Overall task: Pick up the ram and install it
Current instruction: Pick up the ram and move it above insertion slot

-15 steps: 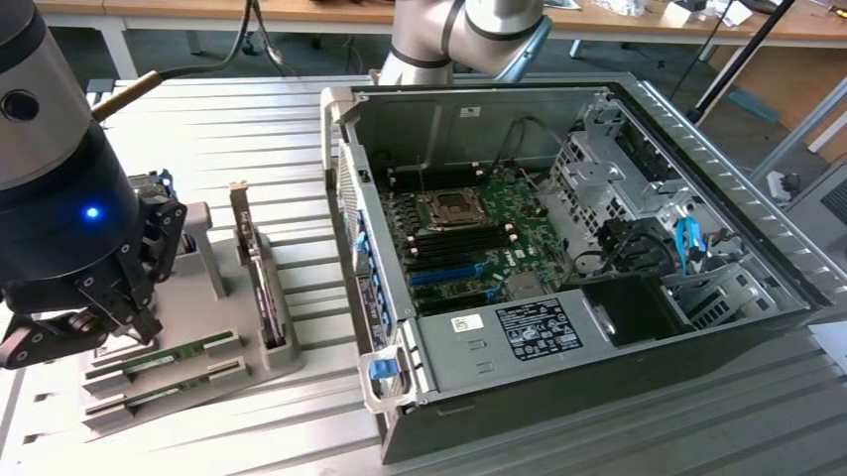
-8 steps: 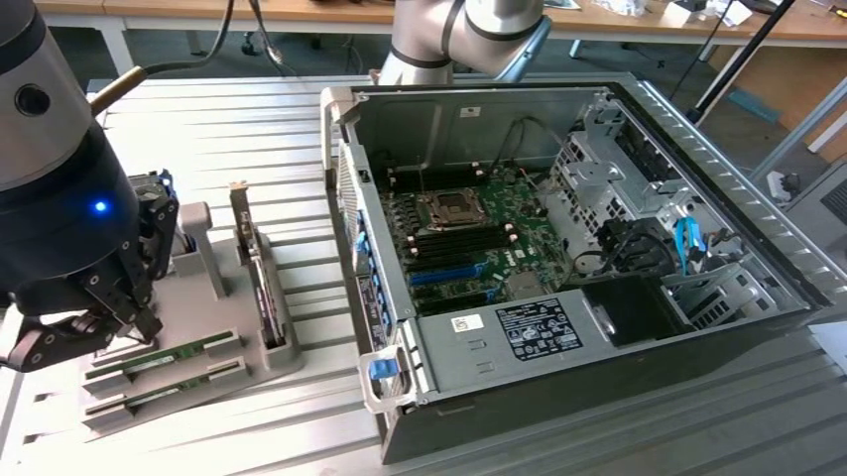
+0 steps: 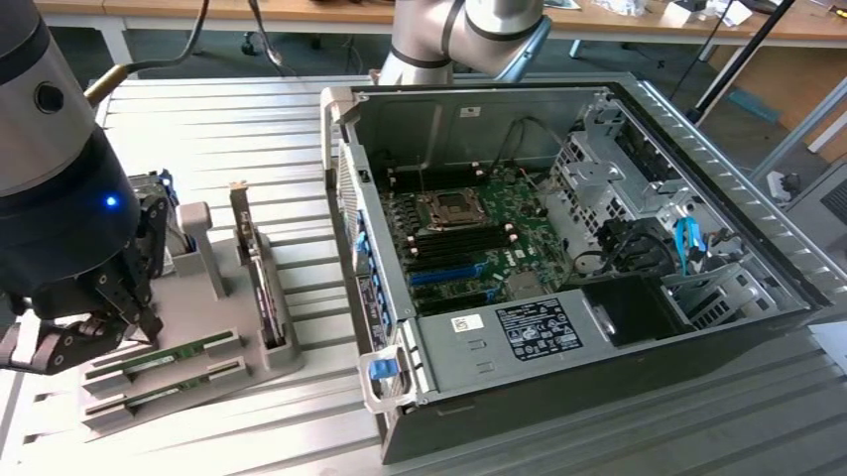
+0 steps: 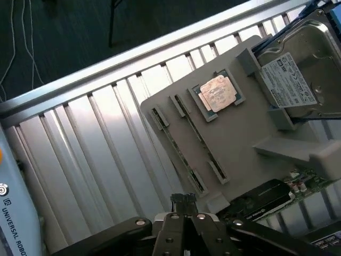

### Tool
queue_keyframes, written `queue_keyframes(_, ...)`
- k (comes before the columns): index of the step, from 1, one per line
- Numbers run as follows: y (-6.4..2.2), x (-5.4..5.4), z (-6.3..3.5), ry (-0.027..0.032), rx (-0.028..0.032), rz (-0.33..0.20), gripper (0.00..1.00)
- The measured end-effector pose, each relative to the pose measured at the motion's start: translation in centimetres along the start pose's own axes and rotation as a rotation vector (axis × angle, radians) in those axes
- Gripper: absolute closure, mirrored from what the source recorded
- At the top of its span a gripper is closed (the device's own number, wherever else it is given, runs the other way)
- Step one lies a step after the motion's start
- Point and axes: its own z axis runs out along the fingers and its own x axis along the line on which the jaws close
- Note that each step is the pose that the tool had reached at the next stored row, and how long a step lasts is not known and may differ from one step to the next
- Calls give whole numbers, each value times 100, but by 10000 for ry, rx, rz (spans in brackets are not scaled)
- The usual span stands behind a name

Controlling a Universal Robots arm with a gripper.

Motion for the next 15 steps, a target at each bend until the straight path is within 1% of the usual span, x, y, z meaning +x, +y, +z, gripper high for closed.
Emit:
queue_keyframes(3,0,0,7,-6,-9,-587,89)
queue_keyframes(5,0,0,11,-14,-17,-1153,89)
queue_keyframes(11,0,0,22,-26,-33,-2236,89)
queue_keyframes(13,1,1,28,-30,-43,-2827,89)
queue_keyframes(15,1,1,29,-31,-46,-3113,89)
